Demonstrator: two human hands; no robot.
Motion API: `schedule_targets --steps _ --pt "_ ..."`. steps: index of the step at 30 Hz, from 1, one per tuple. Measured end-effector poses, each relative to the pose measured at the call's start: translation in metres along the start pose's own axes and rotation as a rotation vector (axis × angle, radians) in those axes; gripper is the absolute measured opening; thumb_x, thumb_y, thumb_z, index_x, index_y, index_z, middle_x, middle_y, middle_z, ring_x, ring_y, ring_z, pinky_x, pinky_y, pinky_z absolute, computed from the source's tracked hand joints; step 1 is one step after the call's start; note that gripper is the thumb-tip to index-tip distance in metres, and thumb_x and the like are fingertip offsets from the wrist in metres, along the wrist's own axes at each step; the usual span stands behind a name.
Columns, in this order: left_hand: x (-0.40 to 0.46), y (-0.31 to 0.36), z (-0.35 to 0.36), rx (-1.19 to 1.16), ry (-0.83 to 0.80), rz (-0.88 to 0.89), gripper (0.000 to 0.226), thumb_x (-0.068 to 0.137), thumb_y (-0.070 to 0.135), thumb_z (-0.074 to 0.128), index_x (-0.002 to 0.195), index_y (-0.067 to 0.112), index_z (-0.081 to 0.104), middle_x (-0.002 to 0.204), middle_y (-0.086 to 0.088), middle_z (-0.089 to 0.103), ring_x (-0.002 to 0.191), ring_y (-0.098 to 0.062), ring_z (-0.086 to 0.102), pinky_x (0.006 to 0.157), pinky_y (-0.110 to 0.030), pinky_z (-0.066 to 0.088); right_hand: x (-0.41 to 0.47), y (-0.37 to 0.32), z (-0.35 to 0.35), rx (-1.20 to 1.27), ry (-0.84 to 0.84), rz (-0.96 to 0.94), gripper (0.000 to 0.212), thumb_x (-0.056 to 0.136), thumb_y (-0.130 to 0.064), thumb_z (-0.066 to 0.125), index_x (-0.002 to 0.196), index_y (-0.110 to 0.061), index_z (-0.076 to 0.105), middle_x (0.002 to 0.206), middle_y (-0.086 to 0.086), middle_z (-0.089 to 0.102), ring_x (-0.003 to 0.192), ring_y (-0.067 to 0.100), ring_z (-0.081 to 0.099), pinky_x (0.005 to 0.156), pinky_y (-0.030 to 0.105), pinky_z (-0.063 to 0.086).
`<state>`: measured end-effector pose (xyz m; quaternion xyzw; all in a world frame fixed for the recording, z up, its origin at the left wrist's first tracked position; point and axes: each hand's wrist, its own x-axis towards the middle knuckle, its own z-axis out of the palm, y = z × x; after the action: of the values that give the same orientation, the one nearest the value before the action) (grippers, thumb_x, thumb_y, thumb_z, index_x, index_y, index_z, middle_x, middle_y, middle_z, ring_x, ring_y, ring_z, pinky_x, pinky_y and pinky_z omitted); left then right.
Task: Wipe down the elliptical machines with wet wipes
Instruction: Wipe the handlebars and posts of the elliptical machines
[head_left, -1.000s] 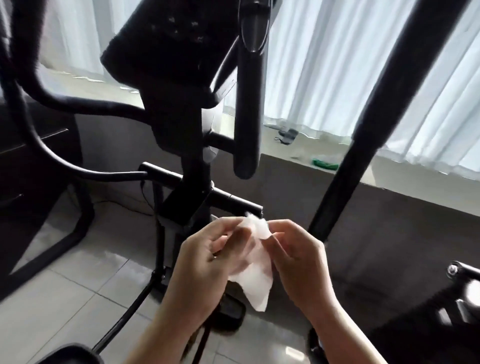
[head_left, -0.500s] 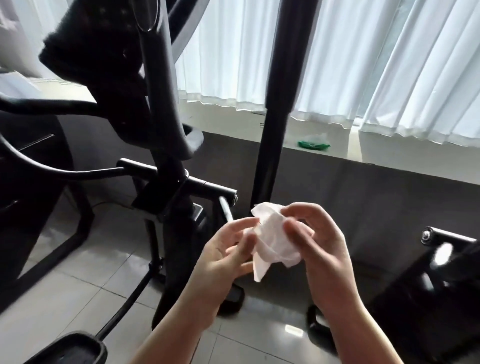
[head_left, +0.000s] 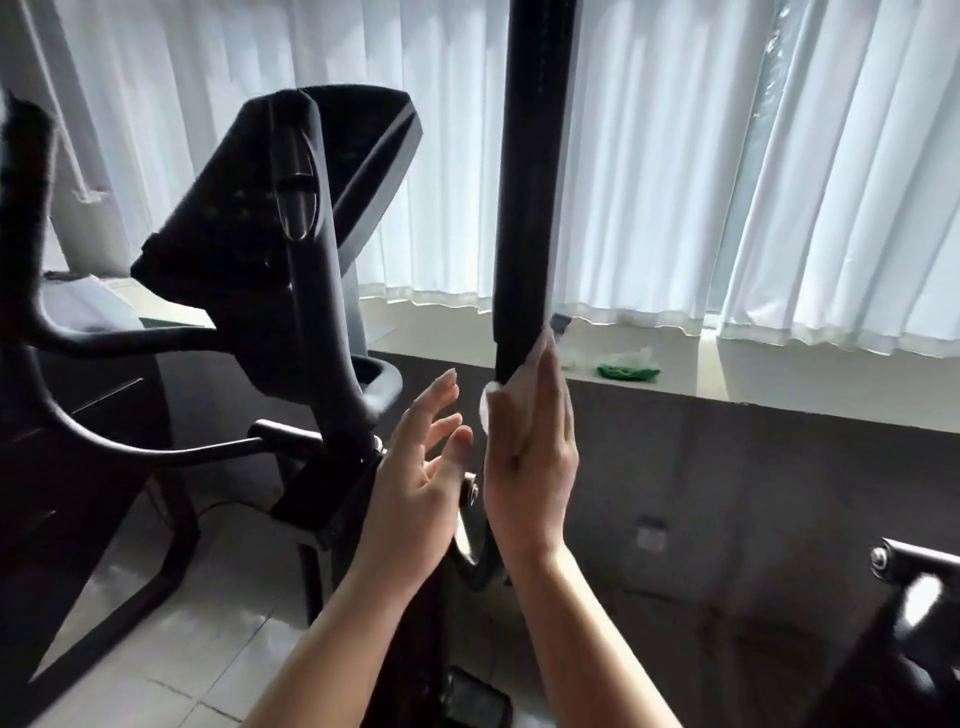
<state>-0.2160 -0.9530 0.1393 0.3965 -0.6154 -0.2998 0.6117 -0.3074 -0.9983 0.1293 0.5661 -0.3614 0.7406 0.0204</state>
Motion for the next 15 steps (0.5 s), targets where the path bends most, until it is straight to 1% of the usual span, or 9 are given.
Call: schedule_targets --steps 2,4,6,8,10,12,13,14,15 --pt "0.004 0.001 0.002 0.000 -0.025 -0.005 0.047 0.099 0.013 0.052 0.123 0.053 0.045 0.137 0.023 0.050 0.117 0.010 0.054 0.085 -0.002 0.041 -0.020 0.017 0.001 -0.035 -0.016 -0.040 0.048 0.103 -0.031 0.046 0.144 -0.006 0.038 0.144 0.007 0.045 0.134 0.009 0.043 0.106 0.012 0.037" --pt "0.007 -0.001 0.004 0.006 -0.048 -0.007 0.048 0.099 0.013 0.051 0.125 0.052 0.045 0.136 0.024 0.051 0.118 0.007 0.055 0.090 -0.005 0.042 -0.040 0.029 -0.008 -0.048 -0.066 -0.043 0.048 0.104 -0.032 0.041 0.146 -0.008 0.035 0.148 0.005 0.042 0.137 0.012 0.043 0.105 0.016 0.041" --pt "0.007 -0.001 0.008 -0.026 -0.066 -0.016 0.046 0.100 0.009 0.050 0.131 0.043 0.048 0.128 0.023 0.060 0.115 0.006 0.058 0.095 -0.009 0.044 -0.060 0.034 -0.020 -0.013 -0.142 -0.004 0.049 0.104 -0.031 0.042 0.148 -0.010 0.033 0.151 0.001 0.041 0.138 0.011 0.043 0.103 0.020 0.045" --pt "0.006 0.004 0.014 -0.039 -0.084 0.012 0.042 0.100 0.004 0.049 0.134 0.030 0.054 0.122 0.014 0.067 0.112 0.000 0.062 0.092 -0.012 0.046 -0.064 0.034 -0.030 0.012 -0.160 0.017 0.047 0.102 -0.027 0.048 0.146 -0.012 0.041 0.147 0.001 0.047 0.134 0.010 0.047 0.101 0.024 0.047" --pt "0.005 0.009 0.019 -0.027 -0.054 0.046 0.038 0.099 0.003 0.051 0.129 0.025 0.058 0.123 0.004 0.067 0.110 -0.004 0.064 0.089 -0.012 0.047 -0.045 0.029 -0.035 0.014 -0.085 0.007 0.042 0.098 -0.018 0.054 0.139 -0.007 0.053 0.138 0.002 0.053 0.129 0.004 0.050 0.101 0.023 0.046" --pt "0.005 0.015 0.021 -0.021 -0.007 0.055 0.034 0.099 0.007 0.052 0.127 0.026 0.060 0.122 0.009 0.066 0.109 0.000 0.062 0.087 -0.010 0.045 -0.007 0.010 -0.036 0.024 0.031 -0.036 0.040 0.096 -0.014 0.055 0.135 -0.002 0.054 0.135 0.004 0.054 0.130 -0.002 0.046 0.102 0.014 0.041" --pt "0.007 0.017 0.021 -0.011 0.023 0.056 0.034 0.100 0.010 0.052 0.127 0.028 0.060 0.122 0.012 0.065 0.110 0.002 0.061 0.088 -0.011 0.045 0.015 -0.002 -0.034 0.030 0.063 -0.093 0.040 0.097 -0.012 0.055 0.135 0.000 0.053 0.137 0.008 0.053 0.132 0.000 0.045 0.103 0.011 0.037" --pt "0.009 0.020 0.021 -0.010 0.055 0.058 0.033 0.100 0.013 0.052 0.126 0.031 0.059 0.122 0.015 0.064 0.111 0.002 0.060 0.092 -0.015 0.045 0.037 -0.013 -0.030 0.028 0.070 -0.168 0.040 0.097 -0.010 0.054 0.135 0.003 0.052 0.139 0.015 0.051 0.134 0.006 0.043 0.105 0.012 0.036" --pt "0.012 0.022 0.020 -0.022 0.084 0.072 0.030 0.100 0.017 0.052 0.124 0.034 0.059 0.122 0.016 0.063 0.113 -0.001 0.060 0.097 -0.022 0.046 0.058 -0.021 -0.024 0.011 0.052 -0.244 0.039 0.098 -0.009 0.053 0.135 0.005 0.051 0.142 0.021 0.047 0.138 0.014 0.040 0.109 0.017 0.036"
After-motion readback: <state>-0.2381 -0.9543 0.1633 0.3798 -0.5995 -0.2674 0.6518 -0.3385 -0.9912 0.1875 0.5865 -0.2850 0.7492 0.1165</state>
